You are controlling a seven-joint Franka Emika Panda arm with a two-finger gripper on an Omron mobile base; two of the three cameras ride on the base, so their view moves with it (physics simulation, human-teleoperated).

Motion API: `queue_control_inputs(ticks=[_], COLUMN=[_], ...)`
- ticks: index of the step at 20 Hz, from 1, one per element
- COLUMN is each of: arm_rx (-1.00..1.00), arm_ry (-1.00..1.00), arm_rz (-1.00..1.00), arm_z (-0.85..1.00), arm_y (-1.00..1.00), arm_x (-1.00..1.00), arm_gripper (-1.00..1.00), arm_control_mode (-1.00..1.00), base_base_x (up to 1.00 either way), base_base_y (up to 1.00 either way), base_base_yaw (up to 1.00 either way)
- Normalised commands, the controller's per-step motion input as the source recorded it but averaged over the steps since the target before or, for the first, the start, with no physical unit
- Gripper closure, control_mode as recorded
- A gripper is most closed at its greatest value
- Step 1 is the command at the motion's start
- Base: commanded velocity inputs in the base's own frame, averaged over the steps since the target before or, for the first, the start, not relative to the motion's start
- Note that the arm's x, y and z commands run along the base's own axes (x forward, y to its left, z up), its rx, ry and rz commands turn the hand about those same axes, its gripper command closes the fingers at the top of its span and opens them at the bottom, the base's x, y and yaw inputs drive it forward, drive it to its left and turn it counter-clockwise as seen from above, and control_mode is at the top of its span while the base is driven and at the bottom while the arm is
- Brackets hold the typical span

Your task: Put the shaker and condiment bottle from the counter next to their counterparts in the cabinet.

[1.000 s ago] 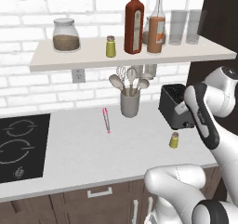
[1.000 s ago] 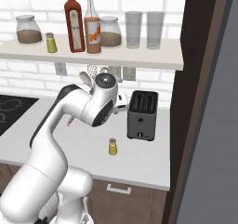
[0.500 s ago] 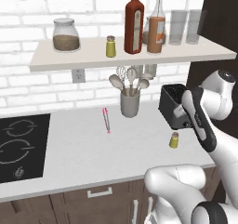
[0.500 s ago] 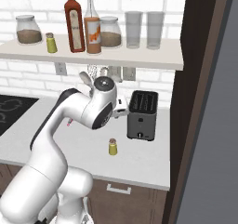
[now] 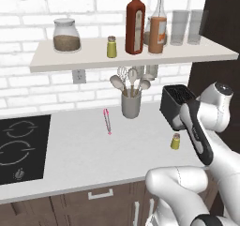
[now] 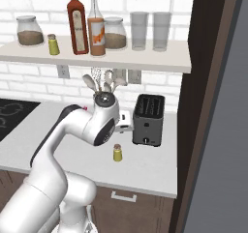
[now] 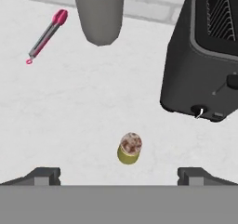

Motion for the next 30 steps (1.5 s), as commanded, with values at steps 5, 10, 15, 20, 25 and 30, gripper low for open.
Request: queue_control_inputs(ticks=[5,10,15,20,25,30], arm_rx=[0.00,0.00,0.00,0.00,0.00,0.00], arm_ry=[0.00,0.03,0.07,0.02,0.01,0.00], arm_rz=[-0.07,-0.07,-0.06,-0.05,-0.04,-0.01], arm_z=[-0.35,-0.32,-0.27,-0.19,-0.17,-0.16], arm_y=[0.00,0.00,0.00,0.00,0.00,0.00], arm_x=[0.00,0.00,0.00,0.00,0.01,0.12], arm_gripper=[-1.00,-1.00,-1.00,-1.00,-1.00,-1.00], arm_control_mode=[-1.00,-1.00,-1.00,-1.00,-1.00,-1.00], base_base_x=[0.00,0.00,0.00,0.00,0.00,0.00], base_base_y=[0.00,0.00,0.00,0.00,0.00,0.00], base_base_yaw=[0.00,0.00,0.00,0.00,0.00,0.00])
